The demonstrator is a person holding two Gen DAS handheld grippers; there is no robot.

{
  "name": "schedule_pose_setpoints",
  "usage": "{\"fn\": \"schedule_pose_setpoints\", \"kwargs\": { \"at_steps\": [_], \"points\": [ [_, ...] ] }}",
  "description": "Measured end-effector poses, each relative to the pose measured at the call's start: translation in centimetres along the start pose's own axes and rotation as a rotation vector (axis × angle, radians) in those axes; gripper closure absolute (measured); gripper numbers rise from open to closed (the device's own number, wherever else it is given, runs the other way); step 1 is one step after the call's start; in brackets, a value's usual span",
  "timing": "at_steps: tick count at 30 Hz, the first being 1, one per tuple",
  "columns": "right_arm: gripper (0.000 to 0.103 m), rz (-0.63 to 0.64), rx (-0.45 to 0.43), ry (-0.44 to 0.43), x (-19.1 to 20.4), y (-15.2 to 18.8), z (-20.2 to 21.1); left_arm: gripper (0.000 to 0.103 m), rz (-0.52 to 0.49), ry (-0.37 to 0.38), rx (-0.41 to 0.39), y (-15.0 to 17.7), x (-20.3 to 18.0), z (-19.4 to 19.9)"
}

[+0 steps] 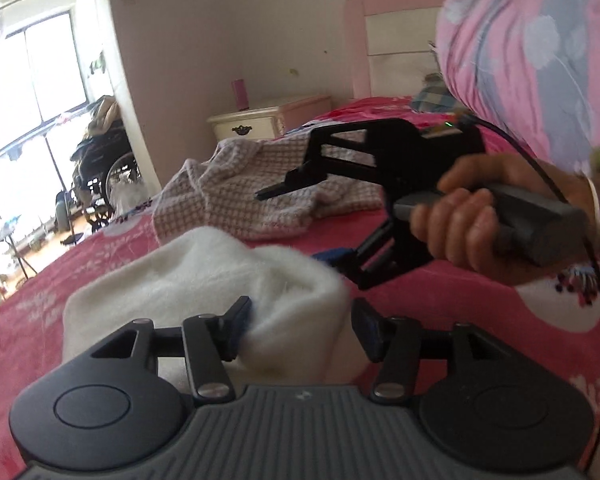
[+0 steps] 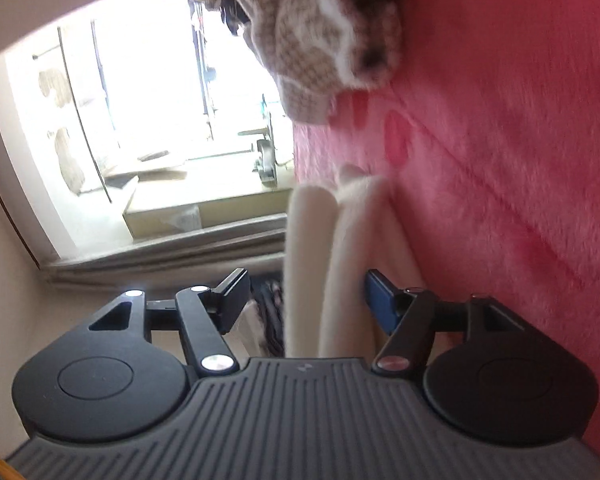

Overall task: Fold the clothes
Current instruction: 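Release the sweater with the left tool while the right tool presses it flat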

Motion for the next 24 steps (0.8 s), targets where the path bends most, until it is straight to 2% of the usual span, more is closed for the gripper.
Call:
{"fn": "schedule_pose_setpoints", "kwargs": {
  "at_steps": [3, 7, 9, 12, 15, 18, 19, 21, 22, 24],
  "points": [
    [0.039, 0.110, -0.016, 0.075, 1.5, -0.1, 0.0, 0.045, 0.029, 0.036, -0.019, -0.6, 0.5, 1.7],
    [0.038, 0.385, -0.072, 0.108, 6.3, 0.5, 0.6, 0.045, 0.073, 0.070, -0.037, -0.8, 1.9, 4.3],
    [0.038, 0.491, -0.015, 0.110, 8.6, 1.3, -0.5, 0.045, 0.048, 0.046, -0.032, -0.3, 2.4, 5.3],
    [0.038, 0.626, 0.119, 0.142, 10.6, 3.9, -2.2, 0.043, -0.027, -0.008, -0.002, 1.0, 2.7, 5.9],
    [0.039, 0.692, 0.231, 0.224, 10.6, 5.9, -4.2, 0.045, -0.069, -0.036, 0.037, 2.0, 2.7, 5.5],
    [0.041, 0.681, 0.292, 0.319, 9.1, 6.8, -6.1, 0.045, -0.100, -0.039, 0.030, 2.3, 2.4, 5.3],
    [0.043, 0.666, 0.308, 0.333, 8.6, 6.9, -6.5, 0.045, -0.110, -0.037, 0.025, 2.2, 2.2, 5.1],
    [0.064, 0.640, 0.318, 0.298, 8.5, 7.2, -6.8, 0.045, -0.119, -0.037, 0.014, 2.0, 2.1, 4.9],
    [0.078, 0.634, 0.319, 0.263, 8.9, 7.3, -6.8, 0.045, -0.115, -0.035, 0.009, 1.8, 2.2, 4.9],
    [0.081, 0.637, 0.311, 0.152, 10.8, 7.7, -6.1, 0.045, -0.105, -0.029, -0.010, 1.3, 2.2, 5.2]
  ]
}}
Point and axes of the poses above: each gripper's, at about its wrist camera, not at the fingertips, and z roughly against the way its jaws point, x to its left, y to its underside, the point moved 1 cm from there along -z, roughly the way its jaws point, and after that the axes turned 11 degrees about -x, right-handed, at the moved point
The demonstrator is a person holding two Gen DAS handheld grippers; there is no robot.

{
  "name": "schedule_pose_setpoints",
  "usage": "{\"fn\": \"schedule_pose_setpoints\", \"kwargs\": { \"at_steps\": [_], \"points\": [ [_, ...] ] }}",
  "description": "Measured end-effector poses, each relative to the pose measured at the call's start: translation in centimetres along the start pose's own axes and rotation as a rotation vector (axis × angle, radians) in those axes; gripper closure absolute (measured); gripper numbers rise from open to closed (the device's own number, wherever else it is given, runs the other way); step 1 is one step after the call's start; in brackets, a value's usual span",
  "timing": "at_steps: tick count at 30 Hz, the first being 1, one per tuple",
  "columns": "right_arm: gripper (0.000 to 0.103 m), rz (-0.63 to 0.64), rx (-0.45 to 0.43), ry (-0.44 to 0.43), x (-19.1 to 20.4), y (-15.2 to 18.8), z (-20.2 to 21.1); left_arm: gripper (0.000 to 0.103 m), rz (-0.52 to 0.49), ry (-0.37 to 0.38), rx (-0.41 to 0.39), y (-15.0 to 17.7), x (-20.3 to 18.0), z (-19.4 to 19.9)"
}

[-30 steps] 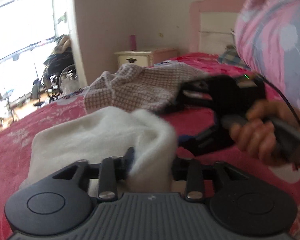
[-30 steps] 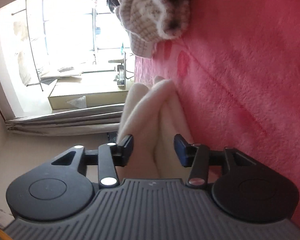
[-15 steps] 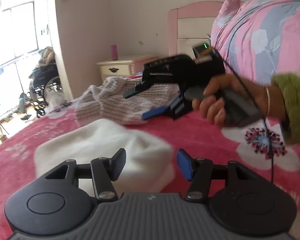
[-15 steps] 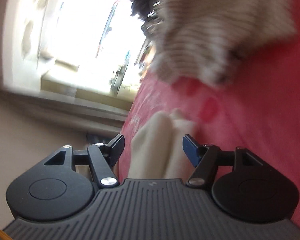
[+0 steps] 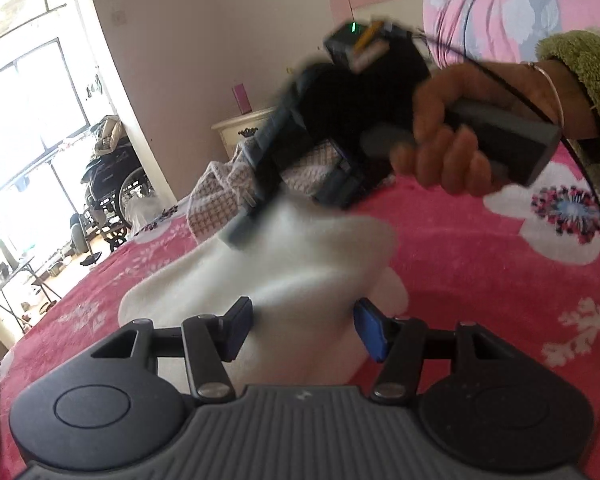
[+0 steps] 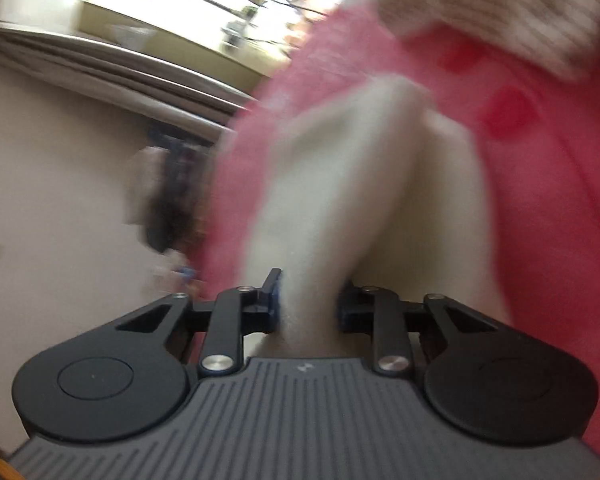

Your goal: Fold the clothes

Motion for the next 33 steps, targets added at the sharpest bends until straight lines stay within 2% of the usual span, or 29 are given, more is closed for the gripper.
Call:
{"fn": "schedule_pose_setpoints", "kwargs": {
  "at_steps": [2, 4, 6, 9, 11, 13, 14, 15, 17, 19, 21, 22, 23, 25, 28, 33],
  "points": [
    [0.083, 0.019, -0.033, -0.092, 2.1, -0.6, 1.1, 0.045, 0.003, 0.012, -0.029, -0.6, -0.1, 0.5],
    [0.083, 0.055, -0.054, -0.124, 3.5, -0.9, 2.6, 0.045, 0.004, 0.045, -0.051, -1.1, -0.3, 0.9],
    [0.084, 0.067, -0.063, -0.095, 2.5, -0.6, 3.6, 0.045, 0.032, 0.089, -0.058, -1.3, -0.4, 1.1],
    [0.084, -0.039, -0.055, -0.014, -1.5, 0.1, 4.1, 0.045, 0.145, 0.149, -0.066, -1.7, 0.3, 1.3],
    [0.084, -0.095, -0.054, 0.014, -3.4, 0.4, 4.5, 0.045, 0.231, 0.157, -0.064, -2.0, 1.2, 0.7],
    [0.084, -0.008, -0.077, -0.037, -1.9, 0.3, 5.7, 0.047, 0.309, 0.147, -0.029, -1.9, 1.8, -0.6],
    [0.084, 0.044, -0.077, -0.034, -1.6, 0.5, 6.0, 0.047, 0.338, 0.138, 0.003, -1.6, 1.9, -1.6],
    [0.084, 0.088, -0.070, -0.018, -1.5, 0.7, 6.2, 0.047, 0.335, 0.133, 0.042, -1.2, 1.7, -2.8],
    [0.082, 0.135, -0.027, 0.072, -3.0, 1.3, 5.9, 0.050, 0.282, 0.123, 0.102, -0.2, 0.7, -4.6],
    [0.074, 0.106, -0.006, 0.131, -4.7, 1.9, 5.7, 0.049, 0.241, 0.106, 0.113, 0.4, 0.1, -5.4],
    [0.073, 0.065, -0.060, 0.114, -5.0, 1.5, 6.4, 0.047, 0.213, 0.088, 0.100, 0.7, -0.2, -5.6],
    [0.069, 0.049, -0.093, 0.109, -5.1, 1.1, 6.7, 0.047, 0.216, 0.087, 0.104, 0.6, -0.2, -5.6],
    [0.057, 0.033, -0.120, 0.119, -5.4, 0.5, 6.8, 0.047, 0.218, 0.086, 0.108, 0.6, -0.1, -5.7],
    [0.041, -0.005, -0.170, 0.139, -6.3, -0.7, 6.8, 0.047, 0.225, 0.087, 0.113, 0.5, 0.1, -5.8],
    [0.035, -0.124, -0.178, 0.148, -9.3, -2.0, 5.1, 0.046, 0.221, 0.083, 0.112, 0.7, -0.1, -5.7],
    [0.029, -0.301, -0.105, 0.064, -11.8, -2.0, 0.6, 0.045, 0.206, 0.074, 0.109, 0.6, -0.7, -5.2]
  ]
}}
Point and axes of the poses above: each gripper's, at about its wrist camera, not at the fingertips, and z roughly against the way its jaws point, x to its left, y to its underside, the point moved 1 cm from there along -z, roughly the way its jaws point, and after that the axes turned 11 degrees about -x, right-handed, at the moved point
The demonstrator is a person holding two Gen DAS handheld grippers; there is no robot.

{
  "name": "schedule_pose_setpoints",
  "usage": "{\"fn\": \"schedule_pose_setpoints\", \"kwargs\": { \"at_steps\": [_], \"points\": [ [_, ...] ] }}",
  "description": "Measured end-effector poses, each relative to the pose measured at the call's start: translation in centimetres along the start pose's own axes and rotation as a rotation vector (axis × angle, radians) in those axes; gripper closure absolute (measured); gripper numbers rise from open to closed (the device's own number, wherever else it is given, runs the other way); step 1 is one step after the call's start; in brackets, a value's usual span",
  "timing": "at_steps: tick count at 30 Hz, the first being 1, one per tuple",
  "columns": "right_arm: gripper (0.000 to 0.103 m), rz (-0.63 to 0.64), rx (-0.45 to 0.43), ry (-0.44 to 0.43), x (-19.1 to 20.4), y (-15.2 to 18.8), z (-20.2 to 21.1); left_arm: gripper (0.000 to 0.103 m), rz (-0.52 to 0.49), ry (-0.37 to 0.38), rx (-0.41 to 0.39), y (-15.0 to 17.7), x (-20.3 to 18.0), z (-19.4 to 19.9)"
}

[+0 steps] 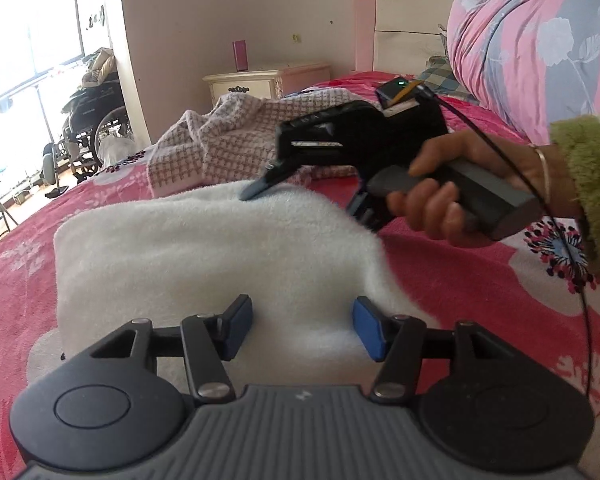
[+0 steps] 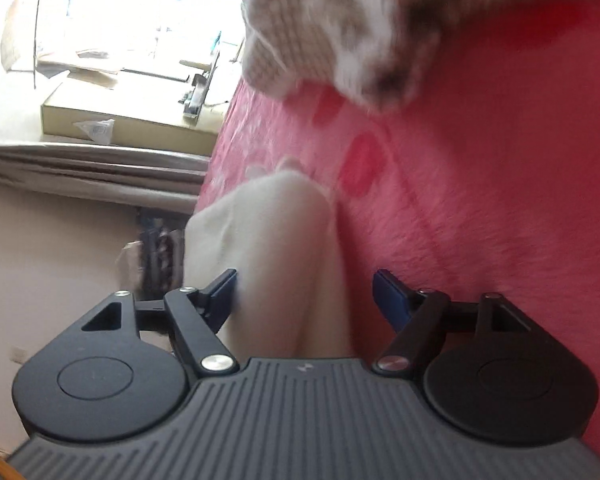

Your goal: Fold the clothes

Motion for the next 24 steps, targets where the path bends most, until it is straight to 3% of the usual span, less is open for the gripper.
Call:
{"fn": "schedule_pose_setpoints", "kwargs": {
  "at_steps": [3, 5, 8, 10, 13, 16, 22, 24],
  "points": [
    [0.036, 0.019, -0.019, -0.075, 1.3, 0.2, -0.1, 0.045, 0.005, -0.009, -0.005, 0.1, 0.0, 0.2],
    [0.055, 0.103, -0.043, -0.082, 2.5, 0.4, 0.0, 0.045, 0.013, -0.016, -0.010, 0.2, 0.0, 0.3],
    [0.072, 0.194, -0.071, -0.030, 3.3, 0.4, 0.1, 0.045, 0.002, -0.031, -0.016, 0.3, -0.4, 0.4],
    [0.076, 0.270, -0.107, -0.010, 4.3, 0.8, 0.4, 0.045, -0.011, -0.042, -0.020, 0.4, -0.6, 0.4],
    [0.080, 0.493, -0.159, 0.007, 7.1, 2.0, 0.5, 0.045, -0.010, -0.057, -0.028, 0.4, -0.6, 0.4],
    [0.082, 0.613, -0.171, -0.024, 9.6, 2.7, 0.4, 0.045, 0.013, -0.089, -0.041, 0.1, -0.1, 0.6],
    [0.084, 0.682, -0.136, -0.255, 16.4, 3.1, -1.1, 0.044, 0.112, -0.174, -0.089, -1.7, 2.3, 2.2],
    [0.084, 0.690, -0.130, -0.283, 17.4, 2.8, -2.0, 0.044, 0.121, -0.162, -0.054, -1.8, 2.7, 1.6]
  ]
}}
Point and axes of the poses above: each gripper's, at about its wrist camera, not at the fingertips, and z roughly against the way its jaws point, x to its left, y to its underside, the point moved 1 cm from there along -z, roughly the way its jaws point, and after that the axes turned 11 degrees about -x, right-handed, at the moved point
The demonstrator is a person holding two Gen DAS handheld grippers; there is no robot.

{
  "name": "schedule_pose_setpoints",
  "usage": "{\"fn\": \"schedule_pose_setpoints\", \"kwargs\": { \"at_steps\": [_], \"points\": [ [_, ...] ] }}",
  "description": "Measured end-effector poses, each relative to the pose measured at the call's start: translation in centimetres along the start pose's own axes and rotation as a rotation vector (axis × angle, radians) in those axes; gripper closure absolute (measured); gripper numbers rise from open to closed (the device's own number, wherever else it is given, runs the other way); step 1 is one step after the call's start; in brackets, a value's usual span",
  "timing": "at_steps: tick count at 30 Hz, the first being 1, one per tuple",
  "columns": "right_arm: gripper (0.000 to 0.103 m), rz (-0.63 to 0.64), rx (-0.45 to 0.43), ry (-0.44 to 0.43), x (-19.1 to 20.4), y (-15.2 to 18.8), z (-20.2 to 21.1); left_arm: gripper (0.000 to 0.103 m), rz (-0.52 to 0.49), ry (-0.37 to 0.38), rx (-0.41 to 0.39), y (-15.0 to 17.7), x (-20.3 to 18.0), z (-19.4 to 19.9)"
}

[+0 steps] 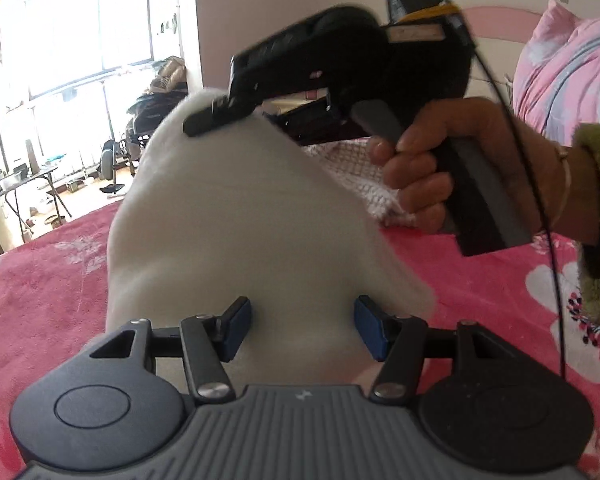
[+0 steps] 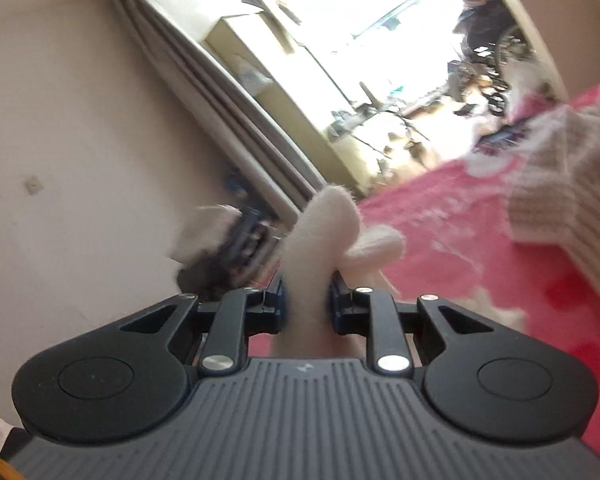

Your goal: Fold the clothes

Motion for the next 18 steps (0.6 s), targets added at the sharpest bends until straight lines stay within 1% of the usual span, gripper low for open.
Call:
{"fn": "schedule_pose_setpoints", "kwargs": {
  "at_steps": [2, 5, 6, 7, 8, 9, 10, 11, 13, 15, 16, 17, 18],
  "points": [
    [0.084, -0.021, 0.024, 0.060, -2.2, 0.3, -0.8, 0.044, 0.010, 0.016, 0.047, 0.3, 0.1, -0.9],
    [0.084, -0.208, 0.078, 0.200, -8.7, 2.3, -1.0, 0.043, -0.016, 0.040, 0.050, 1.2, -0.8, -1.5],
    [0.084, -0.269, 0.069, 0.216, -9.9, 2.9, -0.3, 0.041, -0.038, 0.052, 0.048, 1.3, -1.2, -1.5],
    [0.084, -0.331, 0.060, 0.232, -11.2, 3.4, 0.3, 0.037, -0.051, 0.061, 0.048, 1.4, -1.5, -1.5],
    [0.084, -0.372, 0.051, 0.241, -12.1, 3.8, 0.9, 0.034, -0.064, 0.070, 0.047, 1.6, -1.8, -1.5],
    [0.083, -0.365, 0.052, 0.240, -12.0, 3.8, 1.2, 0.033, -0.077, 0.080, 0.046, 1.7, -2.1, -1.5],
    [0.079, -0.358, 0.072, 0.253, -12.2, 3.7, 1.1, 0.033, -0.090, 0.085, 0.044, 1.8, -2.4, -1.5],
    [0.072, -0.353, 0.086, 0.268, -12.3, 3.6, 1.1, 0.032, -0.100, 0.083, 0.040, 1.9, -2.5, -1.4],
    [0.065, -0.345, 0.082, 0.302, -12.3, 2.9, 1.6, 0.032, -0.090, 0.085, 0.040, 1.8, -2.4, -1.4],
    [0.064, -0.327, 0.068, 0.333, -11.9, 2.2, 2.4, 0.032, -0.063, 0.094, 0.041, 1.6, -1.8, -1.2],
    [0.064, -0.291, 0.038, 0.332, -10.7, 1.9, 3.4, 0.032, -0.053, 0.101, 0.042, 1.6, -1.5, -0.9],
    [0.064, -0.258, 0.020, 0.312, -9.6, 1.5, 4.3, 0.033, -0.043, 0.109, 0.043, 1.6, -1.2, -0.6],
    [0.064, -0.232, 0.023, 0.284, -8.4, 1.4, 4.9, 0.033, -0.037, 0.119, 0.042, 1.6, -1.0, -0.2]
  ]
}}
Point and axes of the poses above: each gripper's, at about its wrist camera, not at the fingertips, and z roughly against the way its jaws point, x to its left, y to its underside, the point moved 1 cm from there along -z, roughly the way its jaws point, and after that the axes turned 11 degrees about -x, right-handed, at the moved point
